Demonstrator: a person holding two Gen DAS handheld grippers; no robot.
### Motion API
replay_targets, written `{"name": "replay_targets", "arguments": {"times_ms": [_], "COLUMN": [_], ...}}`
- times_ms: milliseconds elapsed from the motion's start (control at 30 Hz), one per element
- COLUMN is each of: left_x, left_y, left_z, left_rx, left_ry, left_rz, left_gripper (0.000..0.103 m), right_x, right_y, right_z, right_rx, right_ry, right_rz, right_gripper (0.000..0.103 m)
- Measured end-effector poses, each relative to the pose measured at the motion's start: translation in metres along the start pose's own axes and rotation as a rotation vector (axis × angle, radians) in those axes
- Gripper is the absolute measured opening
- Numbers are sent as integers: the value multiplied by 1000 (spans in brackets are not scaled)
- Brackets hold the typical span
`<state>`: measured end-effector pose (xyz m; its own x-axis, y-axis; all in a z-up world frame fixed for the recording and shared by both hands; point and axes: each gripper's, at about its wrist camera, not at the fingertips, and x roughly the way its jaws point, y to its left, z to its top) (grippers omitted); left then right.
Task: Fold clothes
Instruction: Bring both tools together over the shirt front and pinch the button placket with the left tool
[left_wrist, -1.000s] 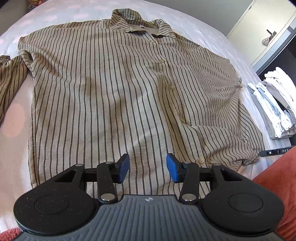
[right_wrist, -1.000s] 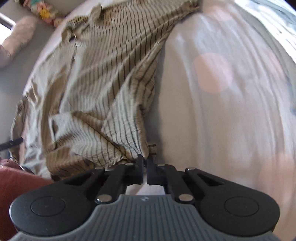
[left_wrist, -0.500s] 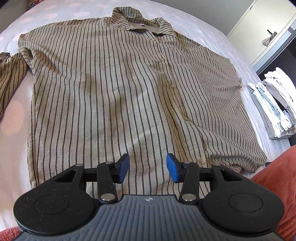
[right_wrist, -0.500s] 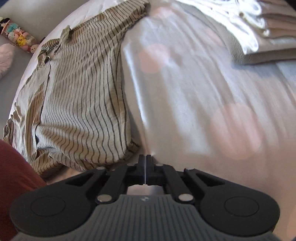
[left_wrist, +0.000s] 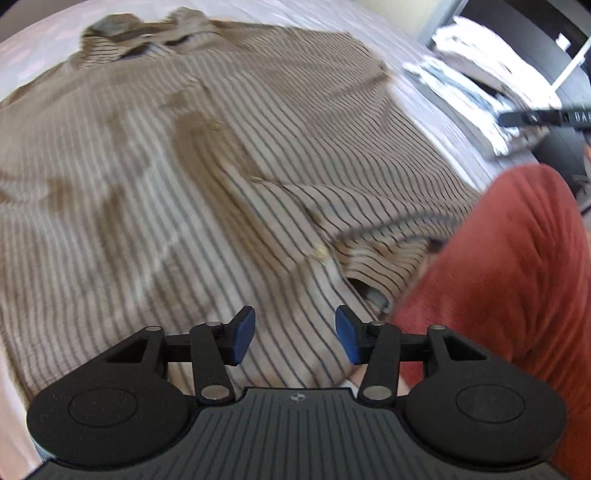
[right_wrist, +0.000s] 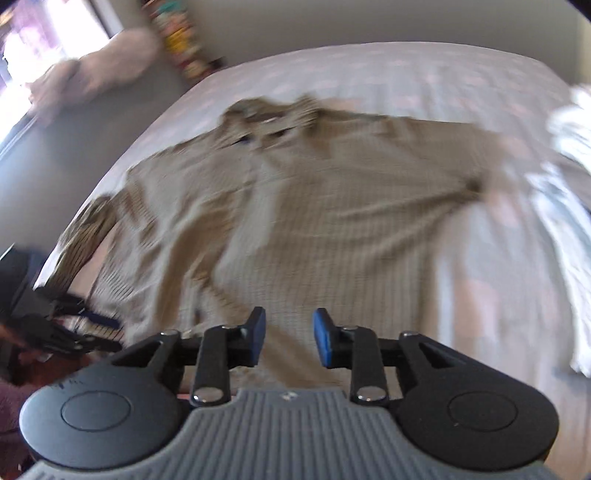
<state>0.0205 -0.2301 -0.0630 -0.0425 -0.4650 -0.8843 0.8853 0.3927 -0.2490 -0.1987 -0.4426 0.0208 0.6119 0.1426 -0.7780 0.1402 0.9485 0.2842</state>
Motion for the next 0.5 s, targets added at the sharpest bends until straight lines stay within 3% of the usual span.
{"name": "replay_targets", "arguments": {"times_ms": [133, 200, 400, 467, 500], "left_x": [15, 21, 25, 25, 26], "left_y": [-13, -16, -9, -9, -10], "left_z": [1, 0, -5, -6, -6], "left_rx": [36, 39, -25, -30, -27], "left_ry": [48, 64, 62, 63, 64], "left_rz": [-22, -26, -35, -32, -30], "left_gripper": [49, 49, 49, 49, 49], "right_x": [55, 83, 142, 155, 159], "right_y": [61, 87, 122, 125, 126], "right_z": [-6, -13, -30, -33, -35], "right_rx": [-149, -214, -290, -314, -318], "right_ry": [161, 235, 383, 421, 441], "right_rz": [89, 101, 75, 45, 42], "right_gripper": [46, 60, 60, 53, 33]}}
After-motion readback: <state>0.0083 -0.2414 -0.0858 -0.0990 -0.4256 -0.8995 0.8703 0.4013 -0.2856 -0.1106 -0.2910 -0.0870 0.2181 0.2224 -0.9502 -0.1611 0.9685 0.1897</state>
